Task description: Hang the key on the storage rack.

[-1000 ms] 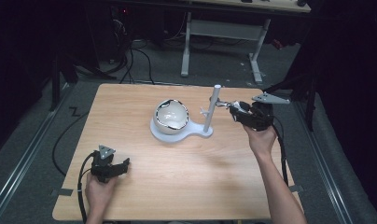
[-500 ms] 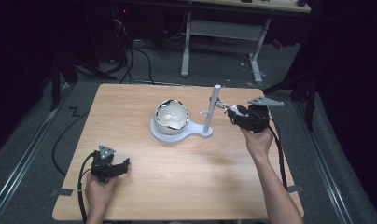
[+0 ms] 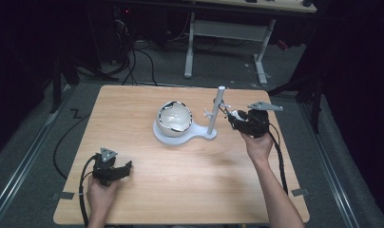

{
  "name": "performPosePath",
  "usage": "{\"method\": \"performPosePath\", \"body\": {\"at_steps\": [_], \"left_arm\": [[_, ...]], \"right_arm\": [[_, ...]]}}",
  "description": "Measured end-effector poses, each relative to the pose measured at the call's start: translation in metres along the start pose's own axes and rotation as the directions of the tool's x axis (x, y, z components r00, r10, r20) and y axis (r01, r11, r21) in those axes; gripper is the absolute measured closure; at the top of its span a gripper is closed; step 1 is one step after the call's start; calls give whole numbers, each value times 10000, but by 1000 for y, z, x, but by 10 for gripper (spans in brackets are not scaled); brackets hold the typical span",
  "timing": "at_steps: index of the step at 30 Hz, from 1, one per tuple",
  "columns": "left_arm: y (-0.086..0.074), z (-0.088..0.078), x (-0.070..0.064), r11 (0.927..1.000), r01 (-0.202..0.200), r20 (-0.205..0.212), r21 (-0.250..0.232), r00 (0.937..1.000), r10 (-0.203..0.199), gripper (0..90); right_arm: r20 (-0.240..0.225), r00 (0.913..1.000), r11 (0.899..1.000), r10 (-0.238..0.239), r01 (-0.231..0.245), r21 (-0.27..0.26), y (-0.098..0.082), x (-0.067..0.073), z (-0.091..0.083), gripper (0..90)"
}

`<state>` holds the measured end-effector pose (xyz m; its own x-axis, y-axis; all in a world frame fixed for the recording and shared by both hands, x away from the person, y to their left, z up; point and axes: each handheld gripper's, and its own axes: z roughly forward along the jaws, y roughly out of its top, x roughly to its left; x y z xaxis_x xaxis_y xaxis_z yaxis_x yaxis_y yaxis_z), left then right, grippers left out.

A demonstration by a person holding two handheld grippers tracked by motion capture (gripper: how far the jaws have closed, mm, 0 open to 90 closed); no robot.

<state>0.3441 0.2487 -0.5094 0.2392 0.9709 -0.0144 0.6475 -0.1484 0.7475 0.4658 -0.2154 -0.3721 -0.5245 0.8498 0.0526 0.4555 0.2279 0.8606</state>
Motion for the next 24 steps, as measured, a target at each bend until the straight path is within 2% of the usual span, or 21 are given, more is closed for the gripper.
{"method": "performPosePath", "body": {"at_steps": [24], "left_arm": [[0,0,0,10000,-29,-22,12,10000,30,237]], "right_arm": [[-96,10000,10000,-23,23,45,-9,8,12,513]]}}
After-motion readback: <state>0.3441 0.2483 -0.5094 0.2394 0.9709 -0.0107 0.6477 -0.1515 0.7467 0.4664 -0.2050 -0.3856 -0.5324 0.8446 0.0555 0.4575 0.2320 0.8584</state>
